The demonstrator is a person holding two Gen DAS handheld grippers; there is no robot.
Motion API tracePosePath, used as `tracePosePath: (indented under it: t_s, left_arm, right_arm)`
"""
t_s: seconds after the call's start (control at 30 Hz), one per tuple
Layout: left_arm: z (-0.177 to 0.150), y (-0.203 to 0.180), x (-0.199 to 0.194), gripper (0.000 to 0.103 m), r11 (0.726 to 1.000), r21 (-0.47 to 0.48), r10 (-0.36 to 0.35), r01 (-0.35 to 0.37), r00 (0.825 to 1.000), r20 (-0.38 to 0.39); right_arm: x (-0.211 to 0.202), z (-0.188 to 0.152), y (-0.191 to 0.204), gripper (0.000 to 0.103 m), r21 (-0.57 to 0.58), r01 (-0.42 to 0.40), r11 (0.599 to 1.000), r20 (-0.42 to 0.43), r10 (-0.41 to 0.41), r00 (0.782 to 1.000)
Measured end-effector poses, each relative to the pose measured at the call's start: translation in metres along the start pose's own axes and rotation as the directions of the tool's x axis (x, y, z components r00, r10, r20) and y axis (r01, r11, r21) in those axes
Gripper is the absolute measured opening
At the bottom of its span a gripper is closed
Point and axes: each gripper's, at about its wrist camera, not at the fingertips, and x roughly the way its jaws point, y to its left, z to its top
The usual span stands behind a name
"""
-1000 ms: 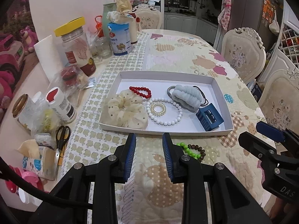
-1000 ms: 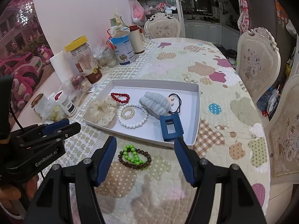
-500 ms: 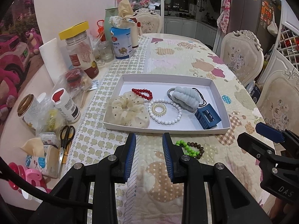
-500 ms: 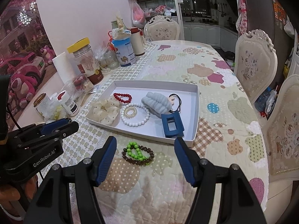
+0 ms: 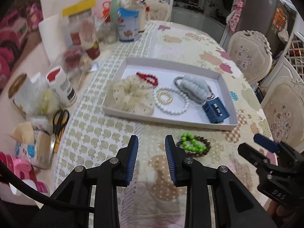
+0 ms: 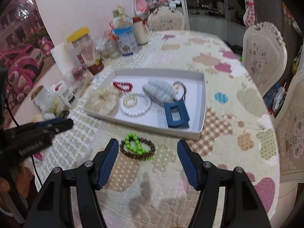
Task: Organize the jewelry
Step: 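Withdraw both grippers and move the right gripper over the green bead bracelet, then grasp the green bead bracelet with the right gripper and lift it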
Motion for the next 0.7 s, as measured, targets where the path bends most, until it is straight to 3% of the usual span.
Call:
tracePosePath:
  t_s: [0.07, 0.13, 0.5, 0.7]
  left_arm:
    - [-0.003, 0.003, 0.009, 0.019, 1.000, -0.005, 0.018, -0.018, 1.000, -0.022]
    - [-0.006, 0.006, 0.016, 0.019, 1.000, -0.008, 0.029, -0.030, 0.999, -0.039]
    - [-0.008, 0.027, 0.037, 0.019, 0.996, -0.053, 0.069, -0.074, 0.994, -0.086]
    - [-0.008, 0.032, 0.046, 0.019, 0.994, -0.073, 0.070, -0.078, 0.992, -0.108]
  right_arm:
    - [0.016, -0.006, -0.003, 0.053, -0.004, -0.020, 1.000, -0.034, 0.019, 0.999]
    - [0.034, -0.010, -0.002, 0.046, -0.018, -0.041, 0.999, -0.075, 0.039, 0.996]
    - [0.097, -0.001, 0.017, 0.040, -0.110, -0.112, 0.988, -0.189, 0.090, 0.978]
    - [0.124, -0.001, 0.020, 0.016, -0.134, -0.130, 0.982, -0.242, 0.095, 0.966]
